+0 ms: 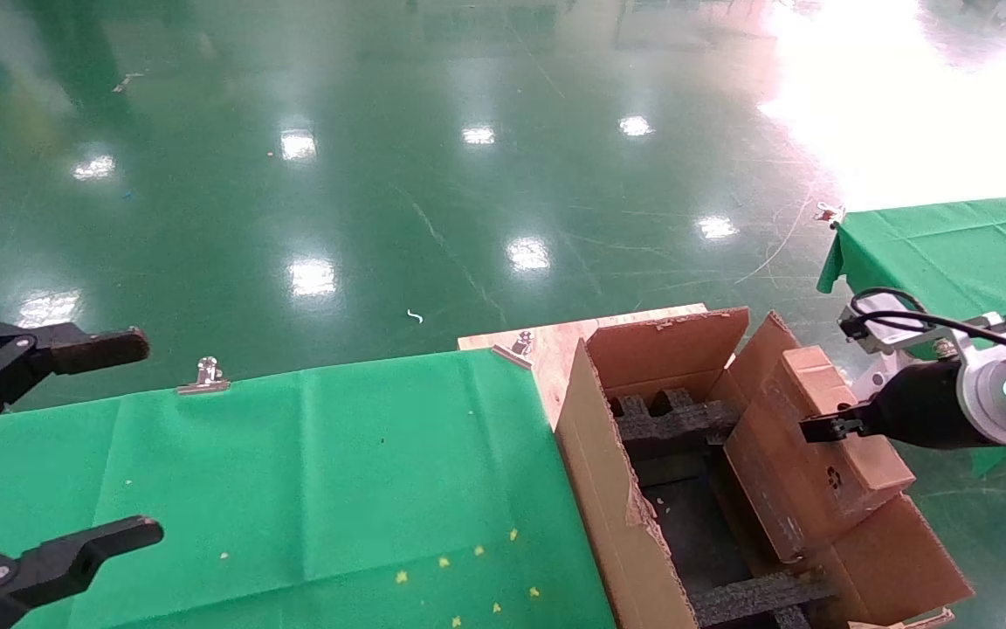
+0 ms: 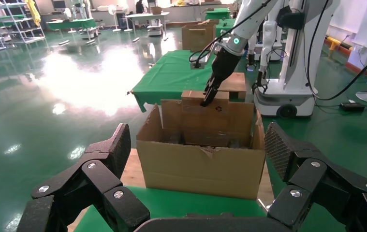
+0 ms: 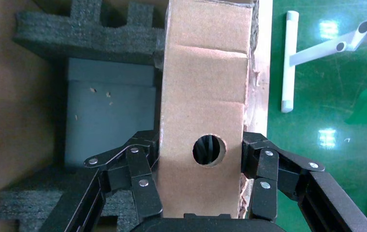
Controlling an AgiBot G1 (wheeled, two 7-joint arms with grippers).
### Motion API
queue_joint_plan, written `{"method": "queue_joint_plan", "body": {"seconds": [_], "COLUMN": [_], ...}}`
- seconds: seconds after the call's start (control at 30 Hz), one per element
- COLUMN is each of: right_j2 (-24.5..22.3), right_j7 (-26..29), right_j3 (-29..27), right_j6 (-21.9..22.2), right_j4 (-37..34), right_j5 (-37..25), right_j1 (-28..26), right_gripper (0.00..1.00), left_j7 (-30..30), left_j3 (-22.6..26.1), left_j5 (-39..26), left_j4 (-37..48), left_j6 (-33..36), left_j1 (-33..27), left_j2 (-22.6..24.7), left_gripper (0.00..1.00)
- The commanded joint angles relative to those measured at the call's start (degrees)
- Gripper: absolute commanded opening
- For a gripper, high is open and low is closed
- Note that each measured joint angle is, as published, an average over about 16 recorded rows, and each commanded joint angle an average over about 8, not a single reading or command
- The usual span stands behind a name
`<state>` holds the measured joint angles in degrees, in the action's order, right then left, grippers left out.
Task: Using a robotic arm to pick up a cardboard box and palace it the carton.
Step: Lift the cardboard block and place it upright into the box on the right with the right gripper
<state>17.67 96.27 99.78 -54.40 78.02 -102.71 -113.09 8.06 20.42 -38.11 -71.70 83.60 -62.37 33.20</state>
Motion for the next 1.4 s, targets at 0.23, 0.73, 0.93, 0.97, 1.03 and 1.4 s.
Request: {"method": "queue_joint_plan", "body": {"seconds": [0.23, 0.73, 0.93, 0.97, 1.03, 1.4], "right_j2": [0.94, 3.19, 4.32, 4.48, 4.77, 6.97], "right_j7": [2.32, 9.02, 11.35, 11.7, 12.43, 16.88], "right_j3": [1.2, 3.47, 4.31, 4.45, 4.74, 6.03], "right_j6": [1.93, 7.17, 8.95, 9.23, 9.8, 11.76], "right_j4": [0.0, -0.22, -0.31, -0.34, -0.42, -0.96], "right_j5": [-1.6, -6.57, -8.38, -8.69, -9.31, -12.29], "right_j1": [2.35, 7.69, 9.84, 10.21, 10.96, 14.65], "right_gripper": [0.0, 0.0, 0.0, 0.0, 0.0, 0.0], "left_j7": [0.0, 0.0, 0.0, 0.0, -0.01, -0.01], "left_j3": [0.0, 0.01, 0.01, 0.01, 0.01, 0.01], "left_j5": [0.0, 0.01, 0.01, 0.01, 0.01, 0.01], "left_j4": [0.0, 0.0, 0.0, 0.0, 0.0, 0.0], "left_j6": [0.0, 0.0, 0.0, 0.0, 0.0, -0.01], "left_j1": [0.0, 0.0, 0.0, 0.0, 0.0, 0.0], "left_j2": [0.0, 0.0, 0.0, 0.0, 0.0, -0.01], "left_gripper": [1.0, 1.0, 1.0, 1.0, 1.0, 1.0]}}
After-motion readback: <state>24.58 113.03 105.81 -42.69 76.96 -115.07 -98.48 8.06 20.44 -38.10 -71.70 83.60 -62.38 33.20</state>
